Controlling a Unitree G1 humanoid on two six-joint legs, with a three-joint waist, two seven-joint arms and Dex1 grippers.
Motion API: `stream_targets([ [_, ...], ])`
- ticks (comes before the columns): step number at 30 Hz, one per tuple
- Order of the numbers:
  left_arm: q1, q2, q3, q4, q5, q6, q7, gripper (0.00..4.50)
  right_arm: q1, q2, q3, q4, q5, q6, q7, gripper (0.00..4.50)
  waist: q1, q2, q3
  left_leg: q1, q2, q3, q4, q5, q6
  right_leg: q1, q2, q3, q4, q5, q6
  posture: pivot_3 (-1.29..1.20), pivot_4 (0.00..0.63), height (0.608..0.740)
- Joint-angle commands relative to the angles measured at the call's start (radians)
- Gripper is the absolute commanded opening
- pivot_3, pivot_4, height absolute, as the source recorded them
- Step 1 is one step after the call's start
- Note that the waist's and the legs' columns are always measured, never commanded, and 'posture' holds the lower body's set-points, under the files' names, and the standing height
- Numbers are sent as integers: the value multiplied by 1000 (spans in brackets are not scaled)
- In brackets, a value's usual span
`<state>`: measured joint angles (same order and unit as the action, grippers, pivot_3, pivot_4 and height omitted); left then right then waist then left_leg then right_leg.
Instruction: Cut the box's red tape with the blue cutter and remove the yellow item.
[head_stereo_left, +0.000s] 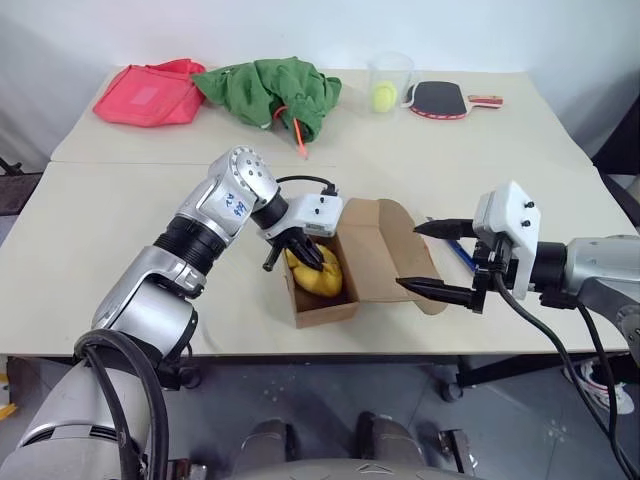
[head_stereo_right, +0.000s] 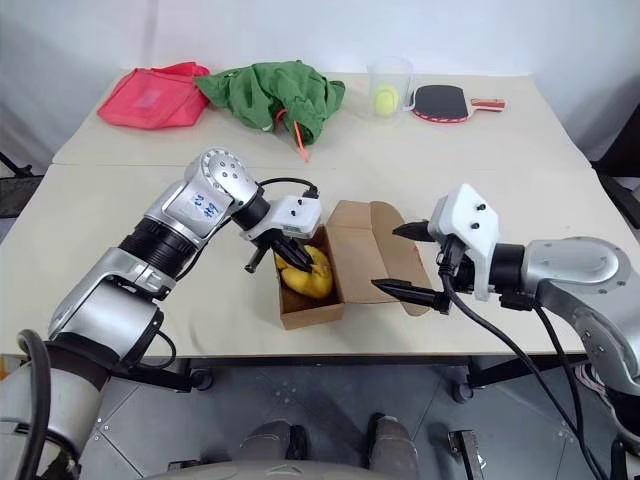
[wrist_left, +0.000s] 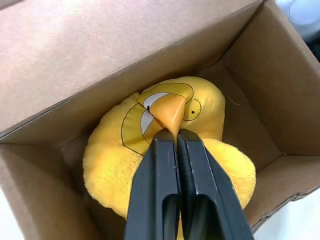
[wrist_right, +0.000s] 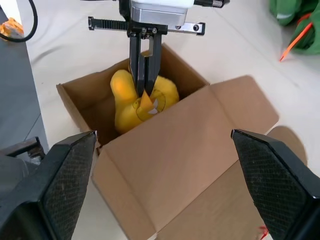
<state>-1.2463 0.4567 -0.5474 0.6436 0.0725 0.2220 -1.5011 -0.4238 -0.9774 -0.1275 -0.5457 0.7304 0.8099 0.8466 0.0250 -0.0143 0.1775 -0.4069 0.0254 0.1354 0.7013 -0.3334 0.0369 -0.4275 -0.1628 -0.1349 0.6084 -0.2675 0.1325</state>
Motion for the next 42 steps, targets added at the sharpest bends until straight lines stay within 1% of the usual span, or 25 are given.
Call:
stream_targets([
  [1, -81, 8, 74, -4, -43, 45, -74, 15, -28, -21, -32, 5, -7, -21, 18, 4500, 0, 0, 0, 0, 0, 0, 0, 0, 0, 0, 0, 0, 0, 0, 0, 0, 150, 740],
  [6, -147, 12, 129, 34, -82, 101, -90, 15, -52, -15, -28, 37, -14, -34, 41, 4500, -1, 0, 0, 0, 0, 0, 0, 0, 0, 0, 0, 0, 0, 0, 0, 0, 150, 740],
  [10, -215, 29, 188, 89, -109, 136, -70, 15, -73, -4, -27, 85, -28, -57, 50, 4500, -2, 0, 0, 0, 0, 0, 0, 0, 0, 0, 0, 0, 1, 0, 0, 0, 150, 740],
  [13, -236, 40, 217, 105, -125, 166, -61, 15, -94, 5, -26, 120, -34, -61, 51, 4500, -3, 0, 0, 0, 0, 0, 0, 0, 0, 0, 0, 0, 1, 0, 0, 0, 150, 740],
  [20, -189, 91, 270, 16, -162, 288, -27, 15, -145, 5, 2, 162, -55, -80, 91, 4500, -4, 0, 0, 0, 0, 0, 0, 0, 0, 0, 0, 0, 2, 0, 0, 0, 150, 740],
  [23, -180, 137, 335, -22, -188, 377, 36, 15, -165, 4, 9, 169, -53, -76, 106, 4500, -5, 0, 0, 0, 0, 0, 0, 0, 0, -1, 0, 0, 2, 0, 0, 0, 150, 740],
  [26, -159, 200, 401, -42, -187, 426, 128, 15, -180, -3, 20, 186, -58, -80, 133, 4500, -9, 0, 0, 0, 0, 0, 0, 0, 0, -1, 0, 0, 3, 0, 0, 0, 150, 740],
  [29, -80, 273, 469, -119, -179, 498, 242, 15, -226, 8, 43, 223, -64, -86, 159, 4500, -19, 0, 0, 1, 0, 0, -1, 0, -1, -1, 0, 0, 4, 0, 0, 0, 150, 740],
  [32, 13, 320, 521, -220, -183, 589, 332, 15, -272, 27, 69, 261, -72, -90, 183, 4500, -28, 0, 0, 2, 1, 0, -1, 0, -1, -1, 0, 0, 5, 0, 0, 0, 150, 740],
  [34, 58, 335, 543, -271, -189, 640, 380, 15, -293, 37, 82, 280, -80, -93, 197, 4500, -27, 0, 0, 2, 1, -1, -1, 1, -1, -1, 0, 0, 7, 0, 0, 0, 150, 740],
  [36, 153, 358, 568, -334, -175, 695, 454, 15, -338, 79, 115, 320, -108, -122, 207, 4500, -28, 0, 0, 1, 1, -1, 0, 1, -1, -1, 0, 0, 7, 0, 0, 0, 150, 740],
  [38, 291, 374, 600, -431, -173, 758, 519, 15, -406, 149, 159, 374, -126, -142, 214, 4500, -32, 0, 0, 2, 1, -1, 0, 0, -2, -1, 0, 0, 8, 0, 0, 0, 150, 740],
  [40, 384, 373, 626, -501, -180, 816, 579, 15, -449, 193, 187, 416, -145, -159, 235, 4500, -36, 0, 0, 5, 1, -2, -1, -1, -3, -2, 0, 2, 11, 0, 0, 0, 150, 740],
  [42, 439, 368, 643, -543, -180, 871, 635, 15, -477, 218, 197, 461, -162, -178, 255, 4500, -36, 0, 0, 5, 2, -2, 0, 0, -4, -2, 1, 1, 13, 0, 0, 0, 150, 740],
])
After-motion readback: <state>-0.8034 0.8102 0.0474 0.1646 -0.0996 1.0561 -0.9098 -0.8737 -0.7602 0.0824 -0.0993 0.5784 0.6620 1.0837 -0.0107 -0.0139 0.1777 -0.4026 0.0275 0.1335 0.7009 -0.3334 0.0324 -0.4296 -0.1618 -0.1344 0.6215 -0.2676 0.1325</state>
